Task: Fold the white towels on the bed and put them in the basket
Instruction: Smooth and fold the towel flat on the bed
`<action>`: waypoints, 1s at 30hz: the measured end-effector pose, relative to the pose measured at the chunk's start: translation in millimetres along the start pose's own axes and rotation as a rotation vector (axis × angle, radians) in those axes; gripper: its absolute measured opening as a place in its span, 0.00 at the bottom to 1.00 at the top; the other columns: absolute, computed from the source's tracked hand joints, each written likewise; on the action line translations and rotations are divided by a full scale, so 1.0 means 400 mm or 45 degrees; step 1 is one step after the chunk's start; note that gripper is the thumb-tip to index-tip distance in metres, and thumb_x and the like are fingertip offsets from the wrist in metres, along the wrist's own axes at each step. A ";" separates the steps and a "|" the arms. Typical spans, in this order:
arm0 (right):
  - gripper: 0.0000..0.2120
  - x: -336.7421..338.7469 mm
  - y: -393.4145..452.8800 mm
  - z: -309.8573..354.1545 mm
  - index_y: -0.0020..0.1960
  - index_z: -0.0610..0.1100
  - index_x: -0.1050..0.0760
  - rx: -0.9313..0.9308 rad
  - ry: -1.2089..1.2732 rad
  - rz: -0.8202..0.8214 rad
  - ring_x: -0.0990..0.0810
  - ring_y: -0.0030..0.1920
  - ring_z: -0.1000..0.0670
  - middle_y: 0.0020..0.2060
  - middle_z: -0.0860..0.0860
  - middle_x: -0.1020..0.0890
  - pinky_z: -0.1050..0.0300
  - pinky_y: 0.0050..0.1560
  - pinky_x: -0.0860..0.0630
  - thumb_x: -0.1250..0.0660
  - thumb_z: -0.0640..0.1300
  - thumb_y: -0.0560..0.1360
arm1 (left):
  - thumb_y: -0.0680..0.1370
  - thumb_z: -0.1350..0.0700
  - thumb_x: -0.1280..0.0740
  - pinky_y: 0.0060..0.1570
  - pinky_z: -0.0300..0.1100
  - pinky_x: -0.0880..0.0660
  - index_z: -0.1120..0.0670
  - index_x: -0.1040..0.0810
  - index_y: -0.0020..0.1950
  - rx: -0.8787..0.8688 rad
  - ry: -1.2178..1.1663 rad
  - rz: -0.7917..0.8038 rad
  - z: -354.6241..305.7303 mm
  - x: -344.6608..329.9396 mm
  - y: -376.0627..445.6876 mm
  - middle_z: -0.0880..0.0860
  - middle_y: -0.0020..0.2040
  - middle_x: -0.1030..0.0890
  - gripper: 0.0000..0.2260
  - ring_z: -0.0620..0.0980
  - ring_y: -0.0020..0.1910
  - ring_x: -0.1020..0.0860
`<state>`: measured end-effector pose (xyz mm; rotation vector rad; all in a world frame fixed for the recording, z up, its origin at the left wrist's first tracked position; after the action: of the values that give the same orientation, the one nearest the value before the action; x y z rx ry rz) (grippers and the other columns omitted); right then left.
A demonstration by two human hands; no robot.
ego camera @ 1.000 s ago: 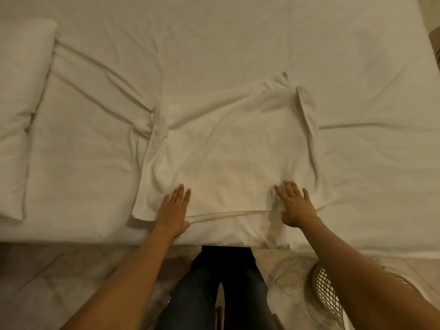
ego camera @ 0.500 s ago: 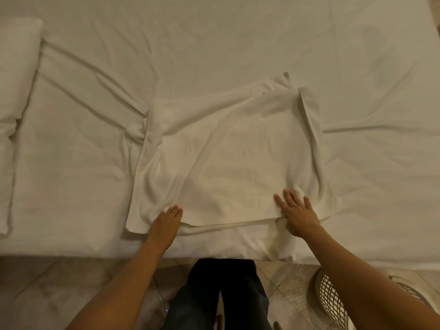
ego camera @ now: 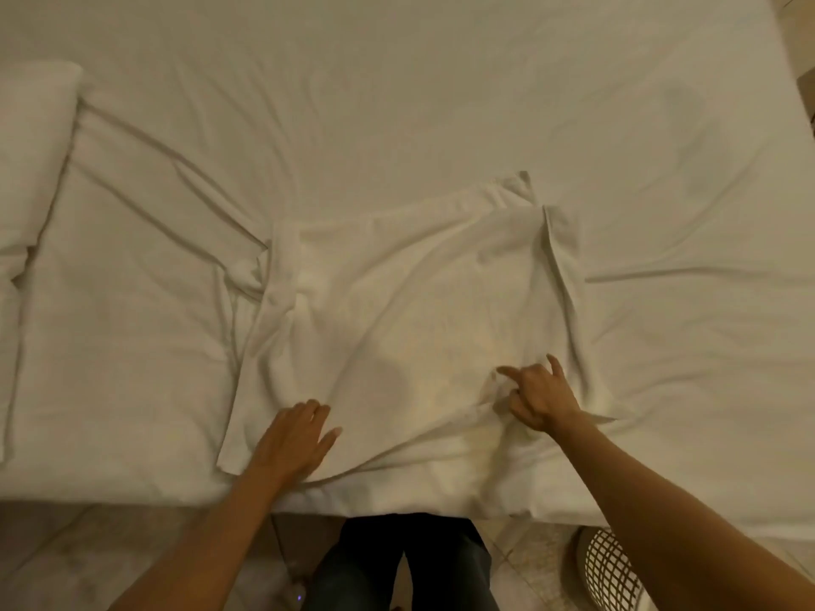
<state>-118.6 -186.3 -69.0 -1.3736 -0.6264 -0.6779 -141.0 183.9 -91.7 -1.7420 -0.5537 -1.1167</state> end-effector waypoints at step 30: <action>0.11 0.565 0.574 -0.127 0.52 0.45 0.21 0.018 -0.442 -0.498 0.25 0.56 0.41 0.50 0.43 0.20 0.44 0.71 0.46 0.41 0.46 0.77 | 0.73 0.52 0.27 0.53 0.46 0.25 0.59 0.21 0.59 0.845 0.051 0.431 0.426 0.484 0.438 0.59 0.56 0.19 0.18 0.58 0.54 0.20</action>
<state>203.5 -235.7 -56.5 -1.3801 -1.1957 -0.7457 159.5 237.0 -27.6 -1.1724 -0.5063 -0.6260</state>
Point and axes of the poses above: each hand's wrist, its own y-axis towards the middle knuckle, its own x-axis out of the back of the hand, z = x × y, the point moved 2 cm from there along y, towards the middle knuckle
